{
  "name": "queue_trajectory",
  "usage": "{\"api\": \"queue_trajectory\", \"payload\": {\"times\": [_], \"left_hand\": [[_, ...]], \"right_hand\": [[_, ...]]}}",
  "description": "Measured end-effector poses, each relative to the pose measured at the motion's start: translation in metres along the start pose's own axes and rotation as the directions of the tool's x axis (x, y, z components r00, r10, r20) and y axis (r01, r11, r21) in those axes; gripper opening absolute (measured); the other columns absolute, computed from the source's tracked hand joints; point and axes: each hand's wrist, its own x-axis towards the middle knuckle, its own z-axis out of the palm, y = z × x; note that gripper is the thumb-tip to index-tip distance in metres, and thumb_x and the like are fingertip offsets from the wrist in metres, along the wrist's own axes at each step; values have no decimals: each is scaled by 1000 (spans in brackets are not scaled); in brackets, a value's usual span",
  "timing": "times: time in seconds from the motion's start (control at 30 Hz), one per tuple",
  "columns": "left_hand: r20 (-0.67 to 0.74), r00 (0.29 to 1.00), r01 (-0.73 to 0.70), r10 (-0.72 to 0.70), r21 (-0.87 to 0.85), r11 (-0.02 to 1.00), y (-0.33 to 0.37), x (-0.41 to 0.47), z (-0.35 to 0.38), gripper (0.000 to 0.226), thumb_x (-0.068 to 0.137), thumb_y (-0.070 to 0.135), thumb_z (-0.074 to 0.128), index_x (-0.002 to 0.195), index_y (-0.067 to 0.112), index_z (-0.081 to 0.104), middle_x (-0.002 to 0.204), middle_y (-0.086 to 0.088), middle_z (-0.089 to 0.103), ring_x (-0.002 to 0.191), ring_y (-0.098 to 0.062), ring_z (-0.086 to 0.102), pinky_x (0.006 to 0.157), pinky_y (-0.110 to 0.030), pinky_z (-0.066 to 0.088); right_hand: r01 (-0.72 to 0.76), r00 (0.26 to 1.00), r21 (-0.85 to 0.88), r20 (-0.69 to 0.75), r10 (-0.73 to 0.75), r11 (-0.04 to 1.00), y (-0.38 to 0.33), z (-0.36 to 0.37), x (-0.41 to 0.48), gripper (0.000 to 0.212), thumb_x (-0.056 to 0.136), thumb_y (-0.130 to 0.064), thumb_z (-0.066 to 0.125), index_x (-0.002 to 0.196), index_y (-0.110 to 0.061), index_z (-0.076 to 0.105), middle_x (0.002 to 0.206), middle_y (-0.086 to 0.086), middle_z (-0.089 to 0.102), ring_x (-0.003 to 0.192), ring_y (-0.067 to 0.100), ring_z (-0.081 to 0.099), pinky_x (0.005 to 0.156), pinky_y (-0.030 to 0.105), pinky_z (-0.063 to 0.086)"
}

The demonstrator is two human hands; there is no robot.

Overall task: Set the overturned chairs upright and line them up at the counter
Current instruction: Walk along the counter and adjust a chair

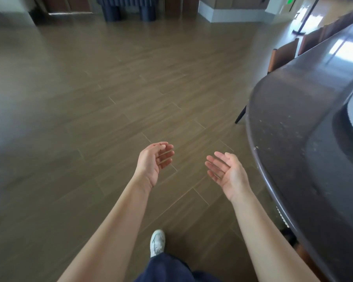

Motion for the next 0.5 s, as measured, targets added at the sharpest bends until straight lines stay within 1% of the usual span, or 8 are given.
{"api": "queue_trajectory", "payload": {"times": [0.1,0.23,0.37,0.5], "left_hand": [[38,999,10,-11,26,1000,24,37,-2,20,92,2,45,97,5,64,95,-11,71,84,-25,67,77,-34,52],[45,999,-9,8,22,1000,57,85,1,21,93,2,44,98,5,64,94,-11,71,84,-25,68,76,-34,53],[60,998,-25,22,42,999,85,131,6,22,93,2,44,101,6,65,94,-11,72,84,-24,69,76,-33,54],[72,997,-23,18,64,998,103,168,9,21,93,2,44,100,8,64,91,-10,73,81,-22,70,73,-32,56]], "right_hand": [[16,1000,-2,-1,-16,1000,-11,28,29,31,97,-32,47,115,-15,66,106,10,75,97,24,73,84,37,53],[21,1000,-7,8,-21,1000,-26,65,63,30,98,-29,47,116,-14,65,107,9,75,98,24,73,83,37,53],[-18,999,10,31,18,1000,-35,99,94,30,100,-30,44,116,-16,64,106,8,75,98,23,73,81,37,52],[-24,999,42,25,23,999,-48,119,124,31,101,-31,43,117,-14,64,106,9,75,99,24,73,83,36,54]]}}
